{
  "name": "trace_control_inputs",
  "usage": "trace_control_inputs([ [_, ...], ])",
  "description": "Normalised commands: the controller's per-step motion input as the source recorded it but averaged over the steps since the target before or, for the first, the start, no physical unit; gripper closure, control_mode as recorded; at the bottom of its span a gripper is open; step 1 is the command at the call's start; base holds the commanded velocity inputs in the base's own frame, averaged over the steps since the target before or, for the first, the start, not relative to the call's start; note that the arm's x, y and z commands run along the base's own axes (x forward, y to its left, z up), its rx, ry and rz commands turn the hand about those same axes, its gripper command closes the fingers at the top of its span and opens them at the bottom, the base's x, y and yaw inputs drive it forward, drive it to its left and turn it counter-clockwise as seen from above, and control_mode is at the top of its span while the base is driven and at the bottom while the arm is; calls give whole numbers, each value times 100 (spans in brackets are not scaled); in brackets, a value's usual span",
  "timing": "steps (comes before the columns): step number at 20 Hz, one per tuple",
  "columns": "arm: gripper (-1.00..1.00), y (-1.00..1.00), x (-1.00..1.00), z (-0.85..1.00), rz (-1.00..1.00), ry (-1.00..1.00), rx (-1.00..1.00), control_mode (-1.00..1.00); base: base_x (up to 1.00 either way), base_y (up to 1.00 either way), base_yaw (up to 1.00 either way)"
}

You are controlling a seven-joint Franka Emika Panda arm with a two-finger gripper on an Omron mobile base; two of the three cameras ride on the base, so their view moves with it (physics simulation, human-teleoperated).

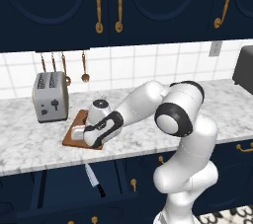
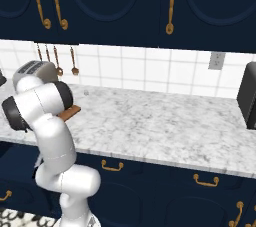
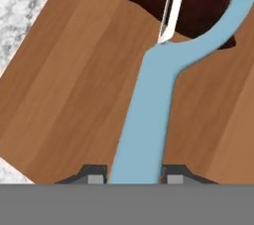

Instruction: Place the appropriate cutting tool for cutting the potato skin on the cutting board.

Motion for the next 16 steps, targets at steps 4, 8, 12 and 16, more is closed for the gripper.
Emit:
trace_control_inputs([
  [4, -100, -16, -3, 58, 0, 8, 0, -100, 0, 0, 0],
  [8, -100, -17, -1, 91, 0, 6, -6, -100, 0, 0, 0],
  [12, -100, -10, -1, 30, 0, 4, 0, -100, 0, 0, 0],
  [16, -100, -67, 0, 2, 0, 3, 0, -100, 0, 0, 0],
])
